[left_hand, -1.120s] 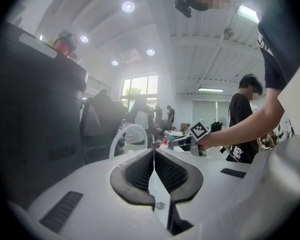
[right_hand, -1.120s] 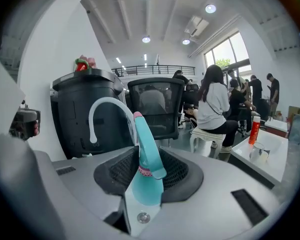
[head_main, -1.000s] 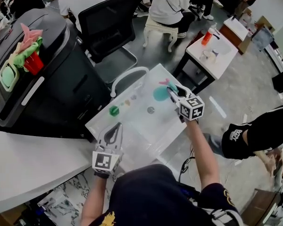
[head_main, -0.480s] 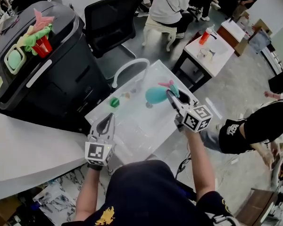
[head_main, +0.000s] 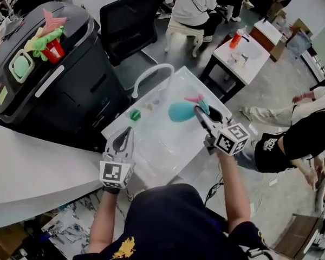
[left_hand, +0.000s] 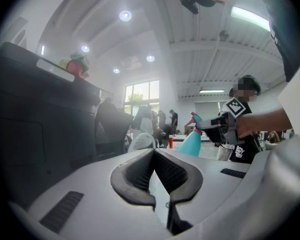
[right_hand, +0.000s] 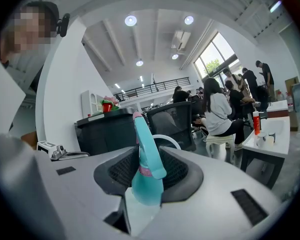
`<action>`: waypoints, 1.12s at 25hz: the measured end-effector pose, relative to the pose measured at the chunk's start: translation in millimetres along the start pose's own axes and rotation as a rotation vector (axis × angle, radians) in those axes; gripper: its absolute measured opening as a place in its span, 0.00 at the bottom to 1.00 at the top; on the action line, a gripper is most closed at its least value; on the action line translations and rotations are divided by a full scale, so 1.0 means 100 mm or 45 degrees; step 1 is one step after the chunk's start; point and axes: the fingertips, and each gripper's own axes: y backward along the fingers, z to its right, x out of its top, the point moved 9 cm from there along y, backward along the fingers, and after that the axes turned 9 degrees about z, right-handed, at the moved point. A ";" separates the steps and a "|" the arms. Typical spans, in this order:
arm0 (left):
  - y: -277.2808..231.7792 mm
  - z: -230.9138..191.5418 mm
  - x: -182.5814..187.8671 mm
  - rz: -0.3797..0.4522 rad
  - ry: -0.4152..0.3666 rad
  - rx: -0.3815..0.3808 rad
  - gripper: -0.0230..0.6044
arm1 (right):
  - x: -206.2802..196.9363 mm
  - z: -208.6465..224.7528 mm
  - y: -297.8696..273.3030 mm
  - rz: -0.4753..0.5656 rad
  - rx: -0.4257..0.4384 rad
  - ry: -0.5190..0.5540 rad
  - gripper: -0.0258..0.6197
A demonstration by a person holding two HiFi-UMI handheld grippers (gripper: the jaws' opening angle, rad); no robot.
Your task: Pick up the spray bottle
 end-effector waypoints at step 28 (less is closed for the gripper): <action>-0.04 0.14 0.00 -0.007 -0.025 -0.048 0.07 | -0.02 -0.05 0.08 -0.008 0.050 -0.020 0.23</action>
